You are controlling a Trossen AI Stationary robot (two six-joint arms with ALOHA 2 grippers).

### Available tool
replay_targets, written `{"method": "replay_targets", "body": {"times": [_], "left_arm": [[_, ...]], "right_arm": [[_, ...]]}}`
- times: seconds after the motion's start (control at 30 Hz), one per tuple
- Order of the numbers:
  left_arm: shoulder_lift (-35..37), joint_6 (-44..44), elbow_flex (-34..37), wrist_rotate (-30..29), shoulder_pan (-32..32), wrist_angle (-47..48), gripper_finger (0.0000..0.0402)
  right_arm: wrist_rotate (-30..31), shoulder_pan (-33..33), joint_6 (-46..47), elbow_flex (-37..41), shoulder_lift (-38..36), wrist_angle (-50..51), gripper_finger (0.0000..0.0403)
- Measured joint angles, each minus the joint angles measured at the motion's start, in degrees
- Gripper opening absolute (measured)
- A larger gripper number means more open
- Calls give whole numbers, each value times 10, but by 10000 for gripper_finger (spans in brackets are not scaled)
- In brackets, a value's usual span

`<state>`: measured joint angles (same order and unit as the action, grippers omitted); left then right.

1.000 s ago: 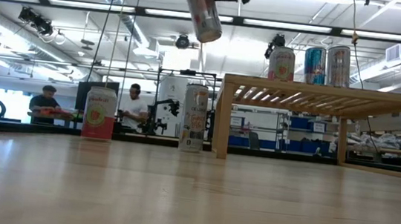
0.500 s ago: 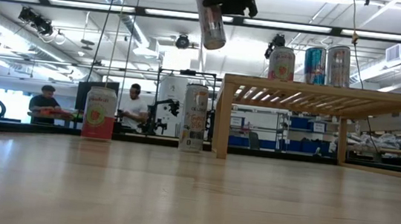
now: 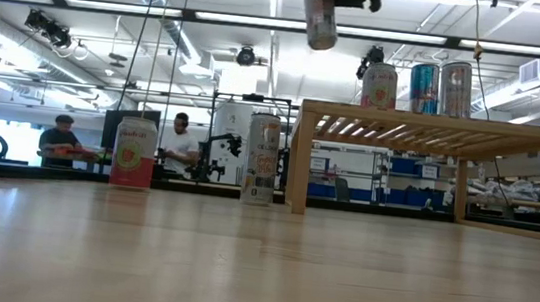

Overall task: Place canned beverage on shelf
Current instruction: Put the top white-pink soda can on the shelf

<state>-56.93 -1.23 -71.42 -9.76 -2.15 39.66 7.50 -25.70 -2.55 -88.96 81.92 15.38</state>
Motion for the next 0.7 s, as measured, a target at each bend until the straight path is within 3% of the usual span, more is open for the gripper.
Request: {"method": "replay_targets", "body": {"times": [0.2, 0.4, 0.7], "left_arm": [[0, -1, 0, 0, 0, 0, 286], [0, 1, 0, -1, 1, -8, 286], [0, 4, 0, -1, 1, -17, 286]], "right_arm": [[-5, 1, 5, 80, -55, -13, 248], [-11, 1, 26, 196, -111, -116, 248], [-14, 1, 45, 331, -107, -271, 248]]}}
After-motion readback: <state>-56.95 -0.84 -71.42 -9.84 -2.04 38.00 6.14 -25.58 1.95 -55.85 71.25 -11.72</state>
